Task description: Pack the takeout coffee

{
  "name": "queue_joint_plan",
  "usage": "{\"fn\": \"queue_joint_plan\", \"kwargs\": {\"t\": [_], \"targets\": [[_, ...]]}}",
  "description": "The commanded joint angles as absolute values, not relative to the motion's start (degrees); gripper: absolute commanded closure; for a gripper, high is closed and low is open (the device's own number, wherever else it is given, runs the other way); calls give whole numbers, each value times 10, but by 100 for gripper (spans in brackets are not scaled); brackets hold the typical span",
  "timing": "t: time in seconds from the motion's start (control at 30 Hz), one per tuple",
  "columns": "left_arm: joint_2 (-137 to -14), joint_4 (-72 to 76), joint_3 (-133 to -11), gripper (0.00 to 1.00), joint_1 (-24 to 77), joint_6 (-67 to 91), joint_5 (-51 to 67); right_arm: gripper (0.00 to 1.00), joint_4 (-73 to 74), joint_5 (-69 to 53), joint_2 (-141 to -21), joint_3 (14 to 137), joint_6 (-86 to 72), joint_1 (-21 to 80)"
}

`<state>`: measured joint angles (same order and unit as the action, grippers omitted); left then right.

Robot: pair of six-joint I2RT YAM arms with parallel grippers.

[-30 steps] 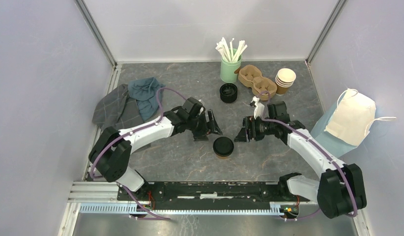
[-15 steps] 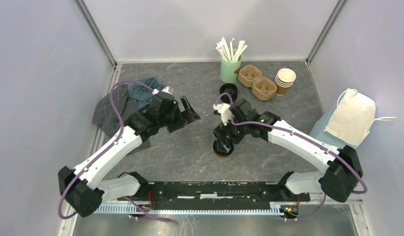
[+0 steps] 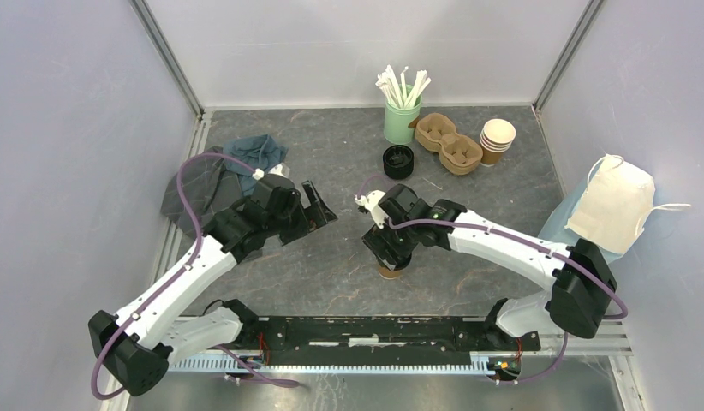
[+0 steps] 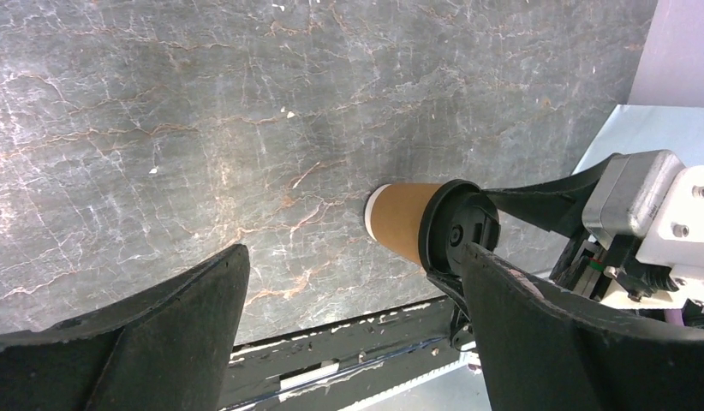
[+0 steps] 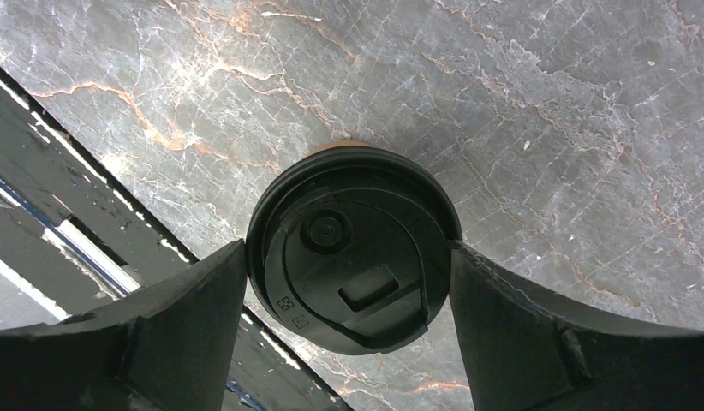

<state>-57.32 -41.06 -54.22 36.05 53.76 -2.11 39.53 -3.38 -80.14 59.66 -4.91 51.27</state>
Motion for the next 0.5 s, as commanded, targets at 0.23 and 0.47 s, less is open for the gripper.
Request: {"fn": "queue_joint_plan", "kwargs": {"t": [0.23,0.47], "targets": [[-593,-403,-555,2,358,531,-29,27,382,50,-787,587,-78,536],[-625,-379,-572,2,357,524,-19,30,387,193,-785,579,-91,545]]}}
